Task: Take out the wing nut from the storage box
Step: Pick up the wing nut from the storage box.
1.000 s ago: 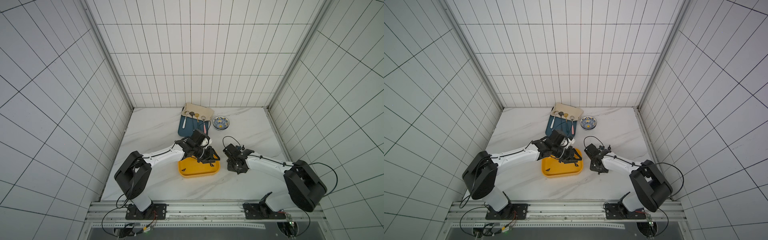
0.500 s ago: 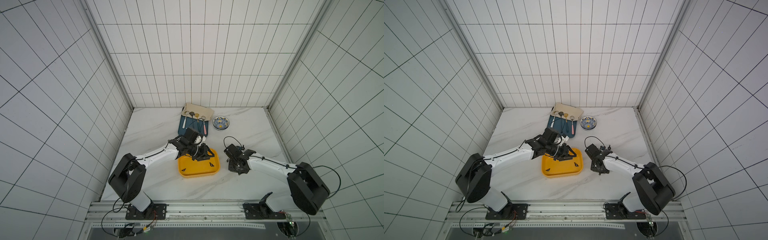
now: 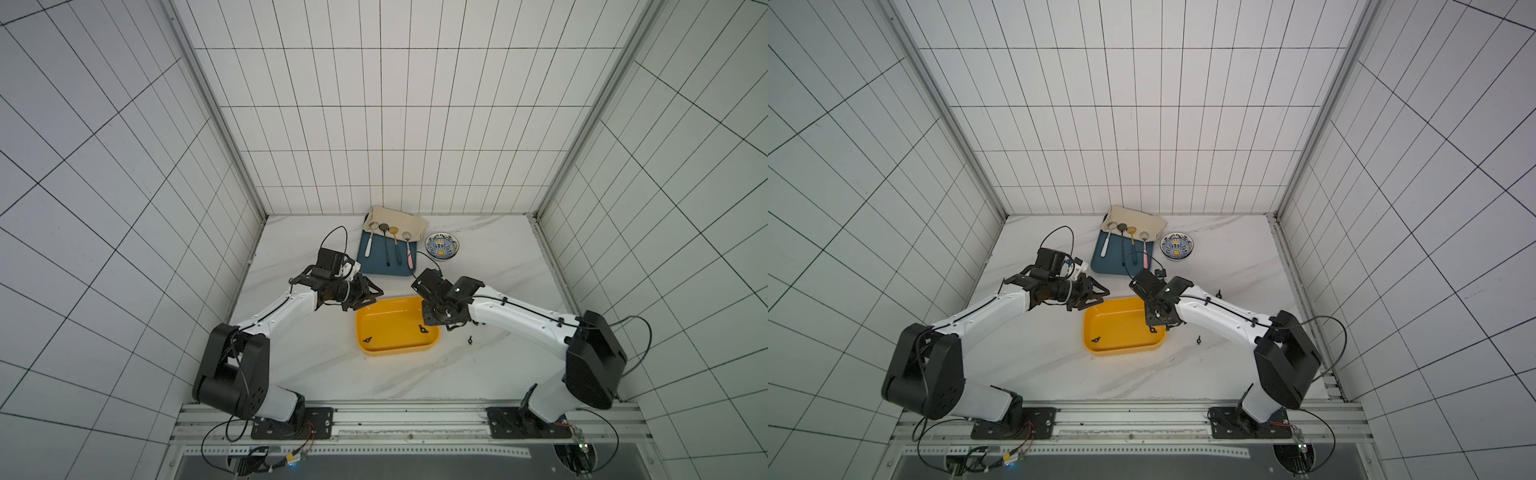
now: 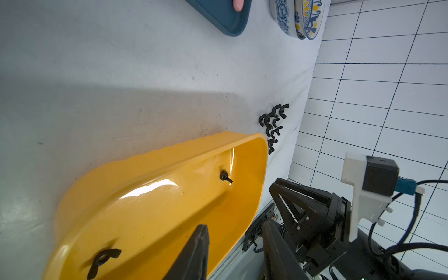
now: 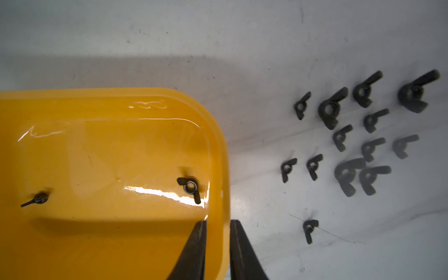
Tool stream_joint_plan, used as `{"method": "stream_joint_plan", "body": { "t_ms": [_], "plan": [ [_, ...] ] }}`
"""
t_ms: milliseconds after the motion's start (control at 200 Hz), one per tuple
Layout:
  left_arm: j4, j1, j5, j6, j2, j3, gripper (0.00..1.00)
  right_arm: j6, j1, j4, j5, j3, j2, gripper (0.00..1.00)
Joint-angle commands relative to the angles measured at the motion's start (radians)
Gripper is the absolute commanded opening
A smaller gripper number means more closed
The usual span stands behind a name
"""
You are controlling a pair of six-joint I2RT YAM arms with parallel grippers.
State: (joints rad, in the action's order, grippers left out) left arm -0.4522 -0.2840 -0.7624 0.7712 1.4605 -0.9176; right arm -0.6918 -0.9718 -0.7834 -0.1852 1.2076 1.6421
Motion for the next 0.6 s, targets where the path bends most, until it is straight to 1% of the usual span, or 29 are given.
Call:
{"method": "stream_joint_plan", "body": {
  "t_ms": [0, 310, 595],
  "plan": [
    [-0.013, 0.012, -0.036, -0.044, 0.009, 0.005, 0.40, 0.037, -0.018, -0.003, 0.052, 0.056, 0.078, 0.24],
    [-0.029, 0.014, -0.044, -0.064, 0.006, 0.008, 0.40, 0.048, -0.010, 0.038, 0.101, 0.092, 0.198, 0.27],
    [-0.028, 0.016, -0.043, -0.067, 0.013, 0.005, 0.40, 0.049, 0.018, 0.045, 0.110, 0.093, 0.229, 0.28]
  ]
}}
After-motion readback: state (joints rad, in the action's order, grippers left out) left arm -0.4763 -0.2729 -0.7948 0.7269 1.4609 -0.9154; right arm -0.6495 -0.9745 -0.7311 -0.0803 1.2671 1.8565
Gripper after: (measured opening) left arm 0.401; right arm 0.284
